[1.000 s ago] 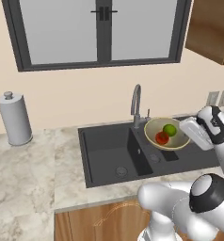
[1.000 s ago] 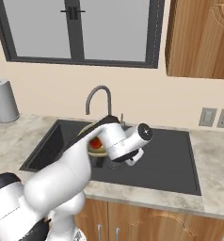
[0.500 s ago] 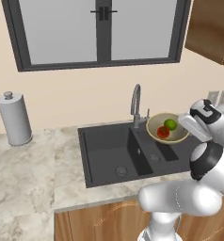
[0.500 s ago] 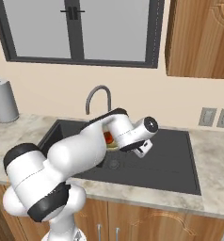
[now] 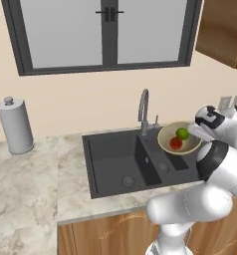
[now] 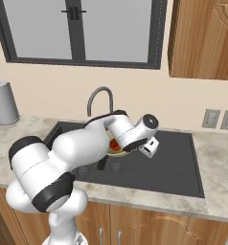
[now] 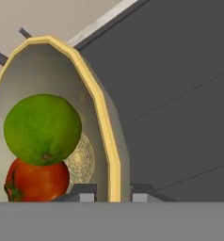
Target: Dump the lime and tomato from the bowl so the bowl can be washed. Place the bowl in the sink after clearing the leftovers.
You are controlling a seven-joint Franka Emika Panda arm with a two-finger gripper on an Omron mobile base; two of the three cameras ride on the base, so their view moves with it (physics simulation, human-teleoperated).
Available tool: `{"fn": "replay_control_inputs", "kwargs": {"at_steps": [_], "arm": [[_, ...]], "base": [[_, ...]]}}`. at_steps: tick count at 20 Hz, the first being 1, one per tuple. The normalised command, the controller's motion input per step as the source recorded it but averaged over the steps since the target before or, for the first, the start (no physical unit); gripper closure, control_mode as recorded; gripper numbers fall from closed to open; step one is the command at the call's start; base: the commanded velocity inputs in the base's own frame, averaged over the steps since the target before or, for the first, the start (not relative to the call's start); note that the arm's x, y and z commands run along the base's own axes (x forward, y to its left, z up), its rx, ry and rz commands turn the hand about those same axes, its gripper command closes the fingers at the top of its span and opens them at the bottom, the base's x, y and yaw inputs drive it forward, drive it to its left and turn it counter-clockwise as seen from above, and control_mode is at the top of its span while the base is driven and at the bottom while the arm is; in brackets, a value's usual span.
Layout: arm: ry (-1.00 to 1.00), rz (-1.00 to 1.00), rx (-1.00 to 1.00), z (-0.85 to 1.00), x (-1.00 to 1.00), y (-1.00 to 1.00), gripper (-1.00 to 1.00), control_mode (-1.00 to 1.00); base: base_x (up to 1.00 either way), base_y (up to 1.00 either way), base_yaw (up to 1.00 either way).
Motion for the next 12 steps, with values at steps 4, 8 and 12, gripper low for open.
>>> {"fn": "replay_control_inputs", "kwargs": {"at_steps": [4, 8, 12], "arm": [[0.00, -0.01, -0.19, -0.17, 0.00, 0.00, 1.00, -1.00], [0.00, 0.00, -0.11, -0.04, 0.00, 0.00, 1.00, -1.00], [0.00, -0.03, -0.13, 0.00, 0.42, 0.00, 1.00, -1.00]], "base": [[0.00, 0.00, 0.00], [0.00, 0.00, 0.00], [0.00, 0.00, 0.00]]}}
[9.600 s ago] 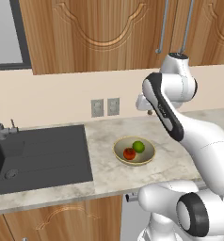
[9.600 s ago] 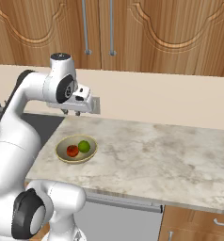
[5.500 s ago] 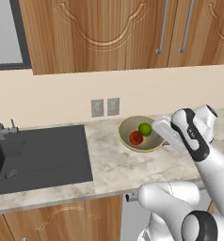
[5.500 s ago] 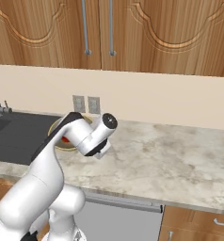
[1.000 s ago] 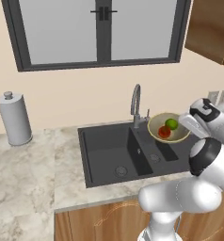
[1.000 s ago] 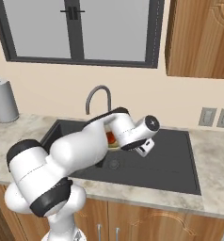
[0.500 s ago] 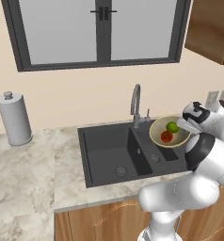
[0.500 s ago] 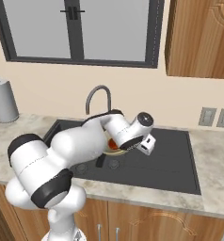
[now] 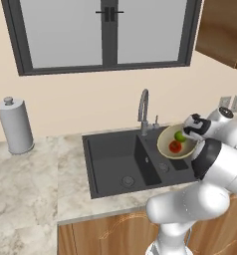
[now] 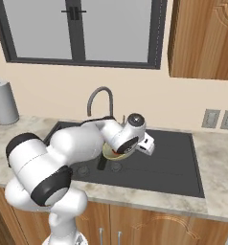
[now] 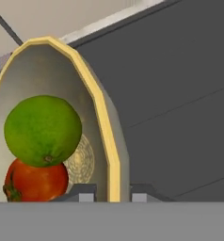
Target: Dump the lime and tomato from the bowl so the bowl can be washed. Place the bowl in the sink after clearing the leftovers.
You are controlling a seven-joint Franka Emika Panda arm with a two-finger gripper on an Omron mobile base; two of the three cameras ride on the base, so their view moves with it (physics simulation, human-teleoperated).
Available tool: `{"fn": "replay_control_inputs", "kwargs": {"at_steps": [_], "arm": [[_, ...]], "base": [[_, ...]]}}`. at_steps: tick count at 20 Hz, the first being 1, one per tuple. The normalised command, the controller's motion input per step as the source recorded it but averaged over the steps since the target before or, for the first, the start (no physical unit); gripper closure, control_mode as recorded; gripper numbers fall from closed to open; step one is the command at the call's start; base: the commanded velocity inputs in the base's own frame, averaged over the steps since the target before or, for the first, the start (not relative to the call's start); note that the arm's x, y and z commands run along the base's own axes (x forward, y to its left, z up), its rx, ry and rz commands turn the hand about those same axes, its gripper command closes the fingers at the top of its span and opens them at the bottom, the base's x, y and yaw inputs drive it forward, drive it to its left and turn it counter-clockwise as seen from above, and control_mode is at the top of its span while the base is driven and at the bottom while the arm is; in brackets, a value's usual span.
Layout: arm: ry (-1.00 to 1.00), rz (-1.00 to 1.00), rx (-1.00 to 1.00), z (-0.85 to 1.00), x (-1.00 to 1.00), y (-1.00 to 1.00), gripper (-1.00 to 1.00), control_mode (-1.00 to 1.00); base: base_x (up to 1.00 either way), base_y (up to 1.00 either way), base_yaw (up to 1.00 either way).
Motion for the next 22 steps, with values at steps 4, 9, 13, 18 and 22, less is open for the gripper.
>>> {"fn": "replay_control_inputs", "kwargs": {"at_steps": [4, 9, 13, 18, 22], "arm": [[-0.01, -0.05, -0.23, -0.06, 0.17, 0.00, 1.00, -1.00], [0.00, -0.04, -0.28, -0.23, 0.00, 0.04, 1.00, -1.00], [0.00, 0.00, -0.15, -0.04, 0.00, 0.05, 1.00, -1.00], [0.02, 0.00, -0.17, -0.11, 0.00, 0.12, 1.00, -1.00], [0.00, 0.00, -0.13, 0.00, 0.01, 0.06, 1.00, -1.00]], "base": [[0.00, 0.00, 0.00], [0.00, 0.00, 0.00], [0.00, 0.00, 0.00], [0.00, 0.00, 0.00], [0.00, 0.00, 0.00]]}}
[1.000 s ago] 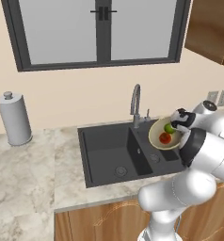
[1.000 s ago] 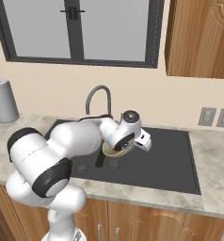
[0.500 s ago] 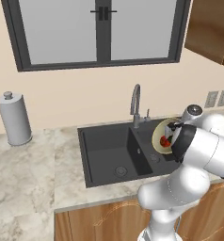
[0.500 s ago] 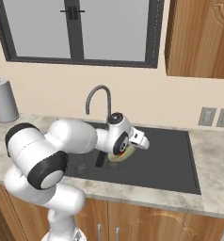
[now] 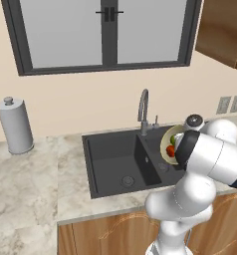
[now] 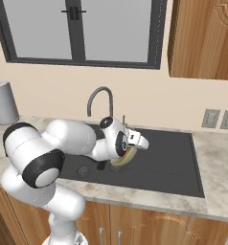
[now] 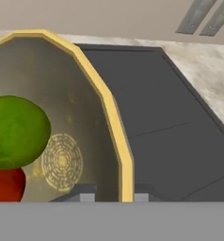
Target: Dump the lime and tomato from the bowl so the bowl can be washed. Place the bowl in the sink after clearing the leftovers.
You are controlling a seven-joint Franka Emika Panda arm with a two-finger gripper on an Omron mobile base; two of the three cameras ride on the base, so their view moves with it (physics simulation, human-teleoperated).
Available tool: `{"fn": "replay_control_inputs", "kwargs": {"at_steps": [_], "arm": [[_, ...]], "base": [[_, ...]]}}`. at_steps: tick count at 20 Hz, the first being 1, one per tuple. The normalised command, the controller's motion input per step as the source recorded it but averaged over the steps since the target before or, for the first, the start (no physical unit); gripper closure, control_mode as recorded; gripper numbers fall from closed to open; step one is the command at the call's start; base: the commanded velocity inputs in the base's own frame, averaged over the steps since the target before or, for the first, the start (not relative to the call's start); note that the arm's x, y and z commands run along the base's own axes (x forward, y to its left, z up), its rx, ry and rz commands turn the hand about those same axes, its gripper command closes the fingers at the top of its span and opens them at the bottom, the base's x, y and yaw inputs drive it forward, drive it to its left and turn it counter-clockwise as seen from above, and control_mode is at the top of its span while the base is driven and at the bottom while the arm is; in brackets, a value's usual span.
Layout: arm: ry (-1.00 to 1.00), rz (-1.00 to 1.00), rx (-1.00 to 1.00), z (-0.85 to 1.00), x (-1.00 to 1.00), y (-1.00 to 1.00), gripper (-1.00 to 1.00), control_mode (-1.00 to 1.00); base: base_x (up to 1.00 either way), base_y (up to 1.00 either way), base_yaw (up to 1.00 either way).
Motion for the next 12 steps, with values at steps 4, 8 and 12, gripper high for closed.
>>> {"fn": "replay_control_inputs", "kwargs": {"at_steps": [4, 8, 12], "arm": [[0.00, 0.00, -0.14, 0.00, 0.00, 0.21, 1.00, -1.00], [-0.03, 0.00, -0.12, 0.01, -0.01, 0.13, 1.00, -1.00], [-0.02, 0.00, -0.14, 0.01, -0.01, 0.06, 1.00, -1.00]], "base": [[0.00, 0.00, 0.00], [0.00, 0.00, 0.00], [0.00, 0.00, 0.00]]}}
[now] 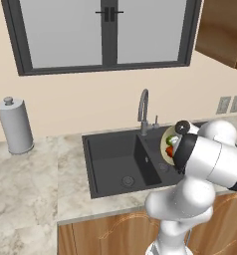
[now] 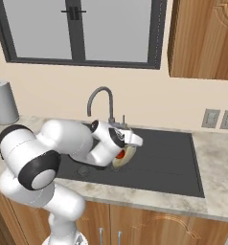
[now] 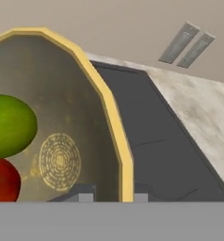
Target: Dump the lime and tomato from the bowl so the bowl can be washed. Place the bowl in the sink after clearing the leftovers.
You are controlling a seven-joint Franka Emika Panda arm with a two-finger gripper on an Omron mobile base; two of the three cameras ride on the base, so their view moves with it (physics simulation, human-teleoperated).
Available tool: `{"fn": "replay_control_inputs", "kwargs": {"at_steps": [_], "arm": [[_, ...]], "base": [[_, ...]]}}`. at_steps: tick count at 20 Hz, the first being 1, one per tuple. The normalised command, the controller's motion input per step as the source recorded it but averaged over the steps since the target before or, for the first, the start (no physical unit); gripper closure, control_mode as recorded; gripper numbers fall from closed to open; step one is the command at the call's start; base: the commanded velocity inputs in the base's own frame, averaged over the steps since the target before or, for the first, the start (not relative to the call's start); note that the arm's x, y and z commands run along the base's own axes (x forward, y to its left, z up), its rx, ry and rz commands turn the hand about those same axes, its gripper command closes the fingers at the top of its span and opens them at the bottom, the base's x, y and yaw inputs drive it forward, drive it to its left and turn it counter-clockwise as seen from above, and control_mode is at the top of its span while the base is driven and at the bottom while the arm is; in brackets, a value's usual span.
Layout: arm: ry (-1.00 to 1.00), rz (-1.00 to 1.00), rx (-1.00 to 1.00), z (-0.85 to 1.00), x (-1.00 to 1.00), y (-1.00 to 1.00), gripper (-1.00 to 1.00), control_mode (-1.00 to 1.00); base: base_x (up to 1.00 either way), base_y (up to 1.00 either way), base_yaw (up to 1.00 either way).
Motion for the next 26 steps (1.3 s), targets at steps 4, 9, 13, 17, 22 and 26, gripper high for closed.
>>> {"fn": "replay_control_inputs", "kwargs": {"at_steps": [4, 9, 13, 17, 22, 26], "arm": [[0.00, 0.00, -0.15, 0.00, 0.00, 0.19, 1.00, -1.00], [0.04, 0.00, -0.14, -0.01, 0.03, 0.20, 1.00, -1.00], [-0.03, 0.00, -0.24, 0.00, 0.00, 0.35, 1.00, -1.00], [-0.06, 0.00, -0.10, 0.12, 0.00, 0.09, 1.00, -1.00], [-0.04, 0.00, -0.02, 0.06, 0.00, -0.01, 1.00, -1.00], [-0.13, 0.00, 0.00, 0.06, 0.00, -0.01, 1.00, -1.00]], "base": [[0.00, 0.00, 0.00], [0.00, 0.00, 0.00], [0.00, 0.00, 0.00], [0.00, 0.00, 0.00], [0.00, 0.00, 0.00], [0.00, 0.00, 0.00]]}}
